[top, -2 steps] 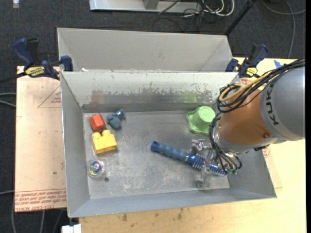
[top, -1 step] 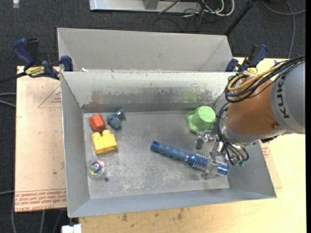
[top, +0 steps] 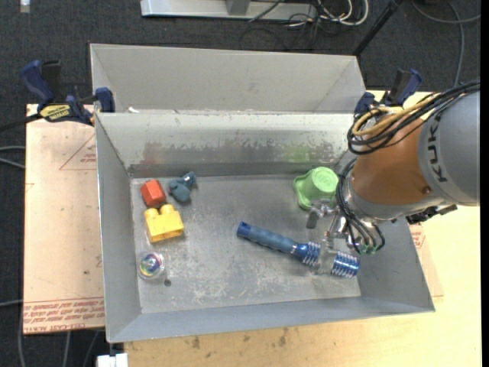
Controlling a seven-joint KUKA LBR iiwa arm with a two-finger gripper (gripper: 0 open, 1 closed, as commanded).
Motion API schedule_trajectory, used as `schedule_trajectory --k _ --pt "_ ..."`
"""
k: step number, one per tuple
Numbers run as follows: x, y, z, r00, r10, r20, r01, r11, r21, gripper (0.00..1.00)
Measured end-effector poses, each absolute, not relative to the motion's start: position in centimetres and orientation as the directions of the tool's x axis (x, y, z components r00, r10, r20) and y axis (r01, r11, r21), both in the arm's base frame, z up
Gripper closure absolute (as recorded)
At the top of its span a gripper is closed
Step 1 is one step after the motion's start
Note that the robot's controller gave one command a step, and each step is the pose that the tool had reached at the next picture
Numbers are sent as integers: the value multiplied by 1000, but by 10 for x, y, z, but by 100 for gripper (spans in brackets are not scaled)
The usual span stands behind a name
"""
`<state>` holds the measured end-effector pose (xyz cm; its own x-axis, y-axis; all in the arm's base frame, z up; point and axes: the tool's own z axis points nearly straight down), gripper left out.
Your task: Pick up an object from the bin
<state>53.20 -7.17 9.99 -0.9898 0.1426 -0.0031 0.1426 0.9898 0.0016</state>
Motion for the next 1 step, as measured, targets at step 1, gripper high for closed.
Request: schedule_trajectory --k 1 --pt "543 -64 69 -922 387 1 387 922 1 0"
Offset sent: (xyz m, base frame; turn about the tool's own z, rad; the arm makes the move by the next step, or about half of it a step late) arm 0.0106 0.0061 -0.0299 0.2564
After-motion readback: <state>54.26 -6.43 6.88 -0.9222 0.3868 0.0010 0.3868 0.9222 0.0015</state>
